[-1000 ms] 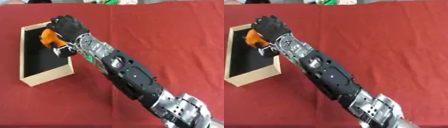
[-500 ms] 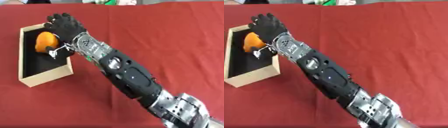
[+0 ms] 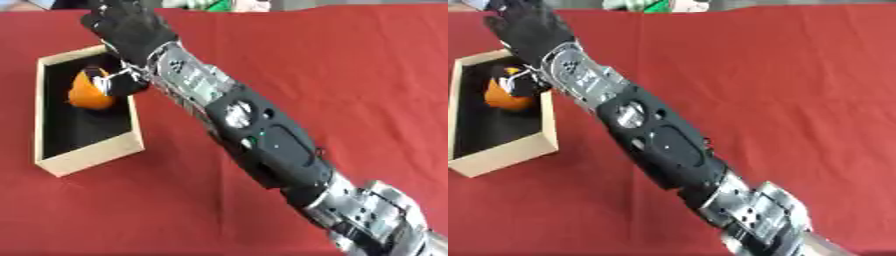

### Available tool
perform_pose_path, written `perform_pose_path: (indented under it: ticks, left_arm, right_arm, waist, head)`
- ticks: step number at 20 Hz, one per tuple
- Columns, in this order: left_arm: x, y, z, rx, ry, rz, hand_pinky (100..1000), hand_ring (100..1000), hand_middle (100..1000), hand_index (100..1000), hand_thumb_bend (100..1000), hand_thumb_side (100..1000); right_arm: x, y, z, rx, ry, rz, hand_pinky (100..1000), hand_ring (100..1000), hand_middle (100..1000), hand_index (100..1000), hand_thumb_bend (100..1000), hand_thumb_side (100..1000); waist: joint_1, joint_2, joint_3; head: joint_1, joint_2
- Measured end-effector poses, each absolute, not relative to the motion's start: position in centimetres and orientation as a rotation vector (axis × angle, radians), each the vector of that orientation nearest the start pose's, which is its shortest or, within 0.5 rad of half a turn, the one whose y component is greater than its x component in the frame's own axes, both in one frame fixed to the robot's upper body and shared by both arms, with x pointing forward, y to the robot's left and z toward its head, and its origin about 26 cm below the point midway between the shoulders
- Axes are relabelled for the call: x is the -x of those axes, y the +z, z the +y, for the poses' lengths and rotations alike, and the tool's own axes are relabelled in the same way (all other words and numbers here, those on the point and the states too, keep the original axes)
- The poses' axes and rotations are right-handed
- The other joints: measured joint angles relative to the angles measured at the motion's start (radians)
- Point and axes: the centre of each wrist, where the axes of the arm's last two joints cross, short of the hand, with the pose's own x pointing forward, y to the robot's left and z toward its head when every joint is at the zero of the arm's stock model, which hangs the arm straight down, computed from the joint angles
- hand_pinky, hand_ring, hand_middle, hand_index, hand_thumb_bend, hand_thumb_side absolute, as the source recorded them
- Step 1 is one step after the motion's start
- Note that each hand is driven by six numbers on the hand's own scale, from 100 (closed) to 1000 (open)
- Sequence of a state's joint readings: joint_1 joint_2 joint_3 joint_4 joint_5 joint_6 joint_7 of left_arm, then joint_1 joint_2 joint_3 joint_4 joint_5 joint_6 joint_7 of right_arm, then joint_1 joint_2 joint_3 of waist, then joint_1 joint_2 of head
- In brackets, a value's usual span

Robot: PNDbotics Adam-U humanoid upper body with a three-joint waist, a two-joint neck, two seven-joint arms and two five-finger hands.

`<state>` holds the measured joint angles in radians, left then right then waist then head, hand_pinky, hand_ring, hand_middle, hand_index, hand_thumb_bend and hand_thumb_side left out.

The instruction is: Pick up objects on the table and place them in the box.

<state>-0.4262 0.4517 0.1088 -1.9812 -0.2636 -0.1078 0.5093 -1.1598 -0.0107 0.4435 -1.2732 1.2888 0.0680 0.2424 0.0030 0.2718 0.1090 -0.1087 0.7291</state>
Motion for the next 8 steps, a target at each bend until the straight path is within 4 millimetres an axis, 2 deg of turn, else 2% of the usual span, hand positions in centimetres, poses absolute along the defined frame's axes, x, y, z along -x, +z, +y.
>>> perform_pose_path:
  ticks: [4, 8]
  left_arm:
    - [-30.6, 25.4, 29.6, 1.129, -0.07, 3.357, 612, 685, 641, 743, 551, 835]
    - [-30.5, 25.3, 29.9, 1.158, -0.061, 3.35, 611, 685, 641, 741, 549, 838]
  right_arm:
    - [-36.6, 32.6, -3.4, -1.383, -1.819, 2.506, 888, 888, 837, 910, 220, 512]
    - [-34.3, 34.6, -8.1, -1.291, -1.786, 2.633, 894, 881, 831, 914, 207, 481]
  waist:
    - [0.0, -0.003, -0.027]
    - [0.004, -0.004, -0.048]
  head:
    - [0.021, 0.002]
    - [0.044, 0.009]
